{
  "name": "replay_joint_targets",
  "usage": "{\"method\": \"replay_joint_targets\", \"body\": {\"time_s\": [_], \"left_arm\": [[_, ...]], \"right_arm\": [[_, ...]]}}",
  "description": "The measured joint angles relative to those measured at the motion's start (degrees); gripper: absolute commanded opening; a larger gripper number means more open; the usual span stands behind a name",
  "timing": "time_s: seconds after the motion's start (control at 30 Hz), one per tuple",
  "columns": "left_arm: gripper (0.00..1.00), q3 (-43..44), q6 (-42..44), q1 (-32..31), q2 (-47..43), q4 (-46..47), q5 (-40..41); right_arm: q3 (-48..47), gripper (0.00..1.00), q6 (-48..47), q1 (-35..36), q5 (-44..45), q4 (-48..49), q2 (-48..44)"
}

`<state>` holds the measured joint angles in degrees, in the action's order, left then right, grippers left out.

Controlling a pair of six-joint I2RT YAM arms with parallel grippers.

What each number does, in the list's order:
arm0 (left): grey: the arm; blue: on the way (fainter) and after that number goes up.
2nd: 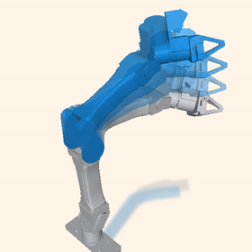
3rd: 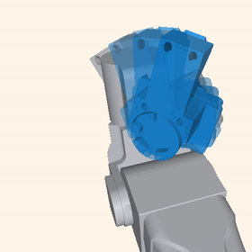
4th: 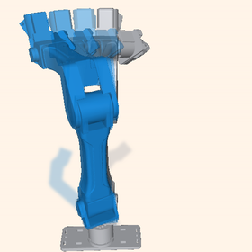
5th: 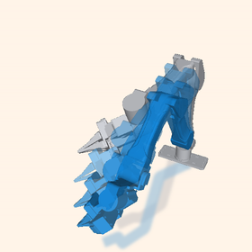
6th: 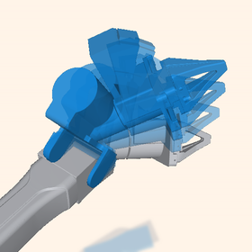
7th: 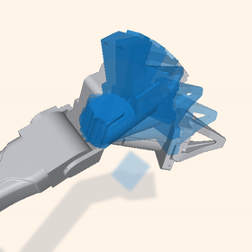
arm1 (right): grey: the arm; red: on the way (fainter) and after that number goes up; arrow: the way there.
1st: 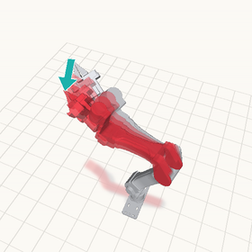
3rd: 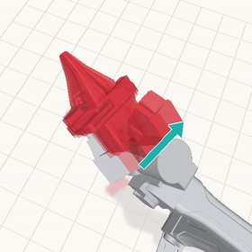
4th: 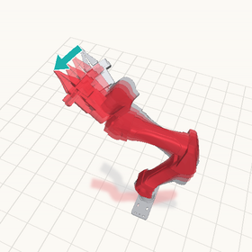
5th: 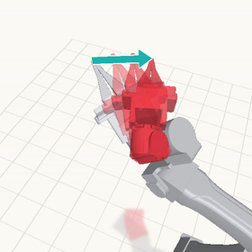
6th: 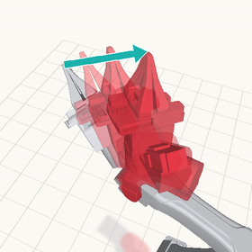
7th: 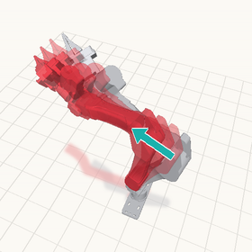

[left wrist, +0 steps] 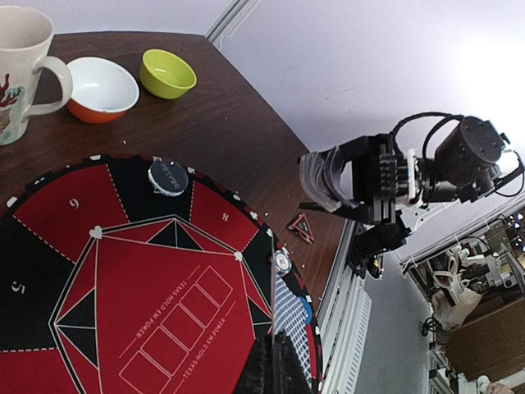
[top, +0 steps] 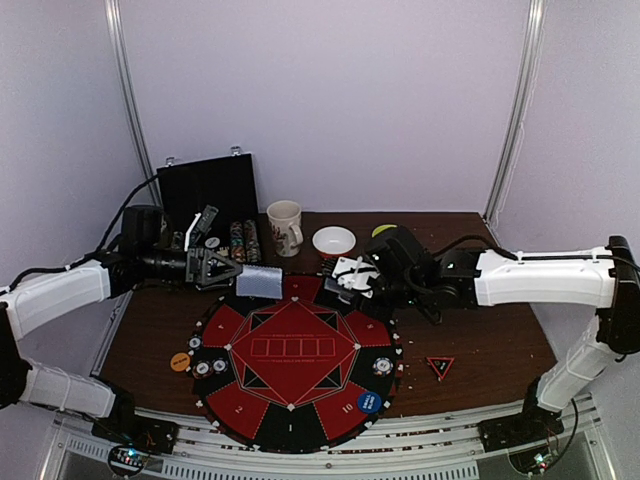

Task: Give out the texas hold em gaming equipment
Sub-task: Place the poker card in the big blind area.

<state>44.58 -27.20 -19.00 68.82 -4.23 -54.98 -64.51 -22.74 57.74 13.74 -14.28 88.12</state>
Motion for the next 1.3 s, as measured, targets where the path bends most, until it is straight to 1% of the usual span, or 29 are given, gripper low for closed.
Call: {"method": "replay_joint_targets", "body": {"time_s": [0.37,0.53,0.73,0.97,1.07,1.3], "left_arm": [[0.0,-3.6,2.8,-0.1,-5.2,-7.0,1.3],[0.0,-3.7,2.9,-2.6,-6.0,-8.0,1.9],[0.0,-3.7,2.9,-10.4,-5.0,-8.1,3.6],[0.0,-3.7,1.9,-20.9,0.1,-6.8,5.5],[0.0,-3.4,1.7,-24.7,3.1,-5.6,5.9],[0.0,0.4,2.0,-34.9,15.0,-1.8,7.2]], "right_arm": [[0.4,0.49,0.0,-1.5,0.0,-3.6,-3.3],[0.4,0.49,0.0,-1.7,-0.2,-4.6,-3.5],[0.4,0.49,-0.1,-2.3,-0.8,-5.4,-3.5],[1.3,0.49,-0.7,-2.9,-1.1,-5.9,-4.5],[1.9,0.49,-0.9,-3.0,-1.1,-6.2,-4.8],[5.2,0.5,-0.7,-3.1,-1.8,-6.4,-7.8]]}}
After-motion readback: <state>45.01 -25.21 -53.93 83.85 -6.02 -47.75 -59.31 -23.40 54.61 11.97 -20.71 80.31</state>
